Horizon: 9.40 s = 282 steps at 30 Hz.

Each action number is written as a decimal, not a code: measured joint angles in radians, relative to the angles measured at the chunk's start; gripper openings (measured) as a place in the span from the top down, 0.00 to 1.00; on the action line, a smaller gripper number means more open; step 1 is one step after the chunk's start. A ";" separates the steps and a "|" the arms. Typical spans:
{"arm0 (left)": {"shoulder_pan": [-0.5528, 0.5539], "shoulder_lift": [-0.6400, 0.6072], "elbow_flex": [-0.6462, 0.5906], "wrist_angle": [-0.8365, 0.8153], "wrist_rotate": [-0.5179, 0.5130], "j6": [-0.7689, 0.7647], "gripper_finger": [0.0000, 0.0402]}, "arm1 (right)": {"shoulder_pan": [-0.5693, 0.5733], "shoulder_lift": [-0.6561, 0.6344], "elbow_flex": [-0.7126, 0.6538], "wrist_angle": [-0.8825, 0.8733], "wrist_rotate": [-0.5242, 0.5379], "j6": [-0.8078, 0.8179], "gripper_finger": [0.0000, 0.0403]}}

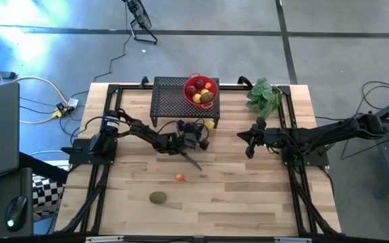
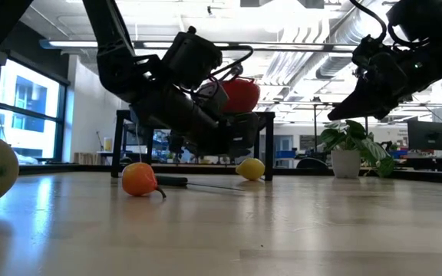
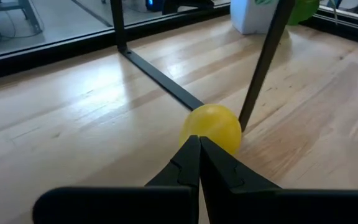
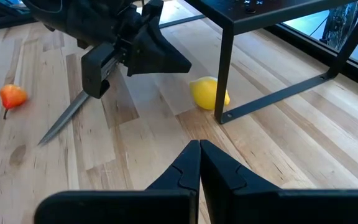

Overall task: Pick & Place Fruit
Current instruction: Put the lemon into the colander on the shelf

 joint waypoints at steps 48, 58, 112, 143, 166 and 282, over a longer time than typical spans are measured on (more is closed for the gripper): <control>0.052 0.000 -0.001 -0.105 0.248 -0.072 1.00 | 0.000 0.000 0.000 0.000 0.000 -0.005 0.99; -0.022 0.000 -0.001 -0.107 0.063 -0.060 1.00 | 0.000 0.000 0.000 -0.001 0.000 -0.005 0.99; -0.014 0.000 0.000 -0.013 0.111 -0.019 1.00 | 0.000 0.000 0.000 -0.001 0.000 -0.007 0.99; 0.010 0.000 -0.001 0.029 0.122 -0.058 1.00 | -0.015 0.125 0.000 0.138 -0.048 0.000 0.99; 0.010 0.000 -0.001 0.029 0.143 -0.105 1.00 | -0.178 0.798 0.104 0.681 -0.029 0.009 0.99; -0.141 -0.552 -0.655 0.506 0.641 0.313 1.00 | 0.017 0.512 0.507 -0.221 -0.067 0.041 0.99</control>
